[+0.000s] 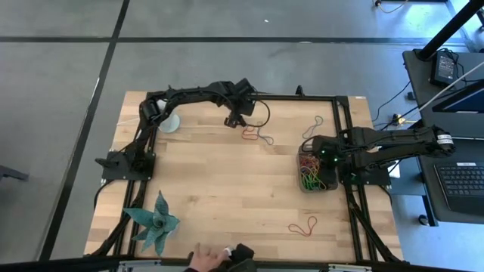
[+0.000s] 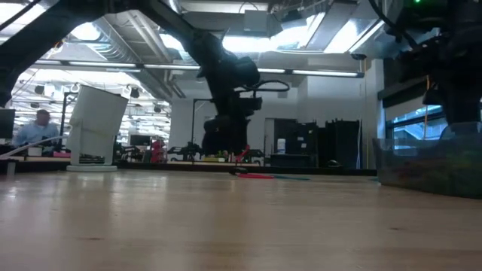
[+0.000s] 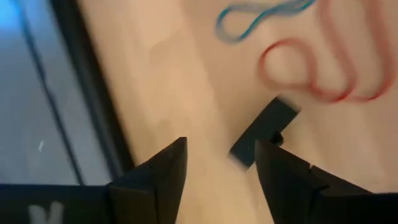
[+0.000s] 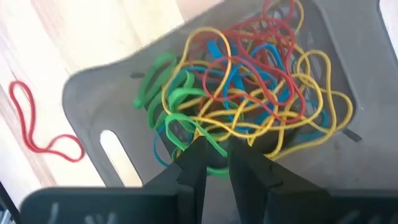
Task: Pick and place rubber bands into bin
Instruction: Put the black rubber band into the black bin
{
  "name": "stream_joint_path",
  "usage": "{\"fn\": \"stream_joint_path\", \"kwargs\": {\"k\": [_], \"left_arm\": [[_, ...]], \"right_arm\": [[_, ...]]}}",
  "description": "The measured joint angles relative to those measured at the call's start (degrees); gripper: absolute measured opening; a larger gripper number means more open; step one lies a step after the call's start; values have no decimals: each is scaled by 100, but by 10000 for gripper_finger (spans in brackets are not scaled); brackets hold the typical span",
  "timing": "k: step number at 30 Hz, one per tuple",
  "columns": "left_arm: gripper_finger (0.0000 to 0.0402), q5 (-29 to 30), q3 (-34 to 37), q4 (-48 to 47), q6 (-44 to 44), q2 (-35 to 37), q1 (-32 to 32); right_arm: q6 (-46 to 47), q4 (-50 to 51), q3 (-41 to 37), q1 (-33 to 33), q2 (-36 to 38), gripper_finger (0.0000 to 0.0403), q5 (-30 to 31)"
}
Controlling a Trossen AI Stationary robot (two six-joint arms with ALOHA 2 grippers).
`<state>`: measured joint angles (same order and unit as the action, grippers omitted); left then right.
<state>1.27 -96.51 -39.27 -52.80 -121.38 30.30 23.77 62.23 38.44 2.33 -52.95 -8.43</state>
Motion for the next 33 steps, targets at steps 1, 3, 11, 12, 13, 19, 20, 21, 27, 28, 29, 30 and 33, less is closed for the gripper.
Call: {"fn": "stream_joint_path", "kwargs": {"k": [1, 3, 11, 12, 13, 19, 20, 21, 27, 28, 29, 30, 33], "left_arm": [[187, -204, 0, 8, -134, -10, -14], [190, -499, 0, 12, -322, -39, -44], [181, -434, 0, -4, -1002, -149, -153], [181, -378, -8, 31, -993, -192, -148], [180, -370, -9, -15, -935, -232, -144], [180, -418, -2, -328, -778, -546, -118], [180, -415, -2, -331, -778, -585, -120], [180, -400, 6, -300, -780, -599, -122], [174, -380, -4, -95, -645, -586, -63], [168, -384, -4, -110, -582, -586, -46], [161, -370, -4, -121, -488, -584, -23], [151, -327, -4, -138, -377, -584, 4], [114, -246, -4, -271, 37, -584, 131]], "right_arm": [[0, -33, 0, 0, 0, 68, 6], [22, -82, 0, 0, 0, 68, 60], [329, -337, 0, 0, 0, 68, 149], [362, -392, 0, 0, 0, 68, 147], [419, -462, 0, 0, 0, 68, 149], [599, -703, 0, 2, -2, 68, 295], [599, -749, 0, 2, -2, 68, 299], [603, -776, 0, 2, -2, 68, 298], [616, -933, 2, 2, -2, 68, 300], [616, -979, 1, 2, -2, 68, 302], [616, -1025, 2, 2, -2, 68, 302], [616, -1045, 2, 2, -2, 68, 302], [612, -1127, 2, 2, -2, 68, 304]]}}
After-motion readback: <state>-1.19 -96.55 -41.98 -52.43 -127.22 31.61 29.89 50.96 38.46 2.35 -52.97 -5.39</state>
